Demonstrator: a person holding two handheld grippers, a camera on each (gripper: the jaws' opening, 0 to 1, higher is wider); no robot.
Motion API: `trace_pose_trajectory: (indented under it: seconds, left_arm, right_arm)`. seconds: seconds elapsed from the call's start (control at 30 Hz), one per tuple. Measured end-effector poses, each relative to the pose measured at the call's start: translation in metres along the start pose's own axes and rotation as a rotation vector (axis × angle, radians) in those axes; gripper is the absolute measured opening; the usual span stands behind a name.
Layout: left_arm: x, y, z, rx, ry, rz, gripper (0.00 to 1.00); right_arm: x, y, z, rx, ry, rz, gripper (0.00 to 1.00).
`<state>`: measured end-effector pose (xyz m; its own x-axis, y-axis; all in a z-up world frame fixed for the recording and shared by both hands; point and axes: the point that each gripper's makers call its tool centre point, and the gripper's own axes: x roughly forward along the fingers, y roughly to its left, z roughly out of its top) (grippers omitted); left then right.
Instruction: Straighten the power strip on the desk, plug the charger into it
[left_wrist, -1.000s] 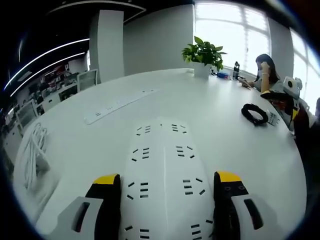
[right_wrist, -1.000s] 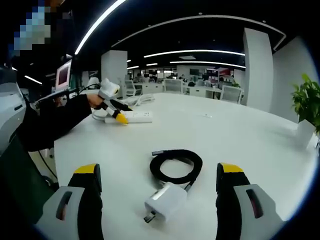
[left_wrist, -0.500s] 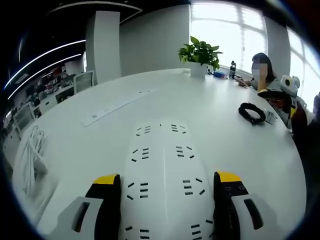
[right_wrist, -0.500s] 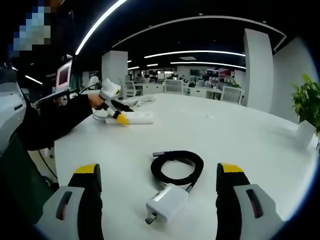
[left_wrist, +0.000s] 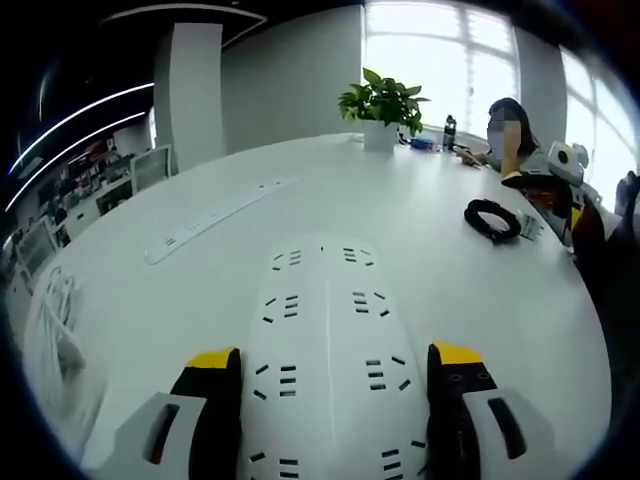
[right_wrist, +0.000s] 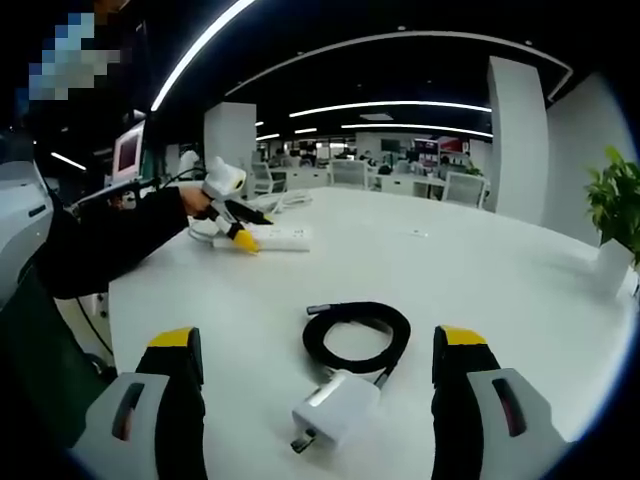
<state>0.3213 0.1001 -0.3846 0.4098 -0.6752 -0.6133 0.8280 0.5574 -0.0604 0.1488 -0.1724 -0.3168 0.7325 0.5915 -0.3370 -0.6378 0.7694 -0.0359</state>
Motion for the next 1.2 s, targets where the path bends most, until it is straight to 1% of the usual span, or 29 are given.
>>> trace_pose_trajectory:
  seconds: [0.23,0.4,0.7,0.97,1.2]
  left_arm:
    - [0.003,-0.001,0.001,0.016,0.014,-0.018,0.77]
    - [0.006,-0.004,0.003,0.031,0.009,-0.038,0.77]
    - [0.011,-0.005,0.006,0.054,0.024,-0.063,0.77]
    - [0.015,-0.008,0.008,0.080,0.040,-0.087,0.77]
    - [0.018,-0.017,0.010,0.100,0.046,-0.107,0.77]
  right_arm:
    - [0.001,0.000,0.000,0.000,-0.004,0.004,0.96]
    - [0.000,0.001,0.000,-0.002,-0.003,0.006,0.96]
    - [-0.001,-0.002,0.001,-0.005,-0.011,0.003,0.95]
    - [-0.002,-0.002,-0.002,-0.001,-0.010,0.004,0.95]
    - [-0.003,-0.004,-0.002,0.003,-0.011,-0.001,0.95]
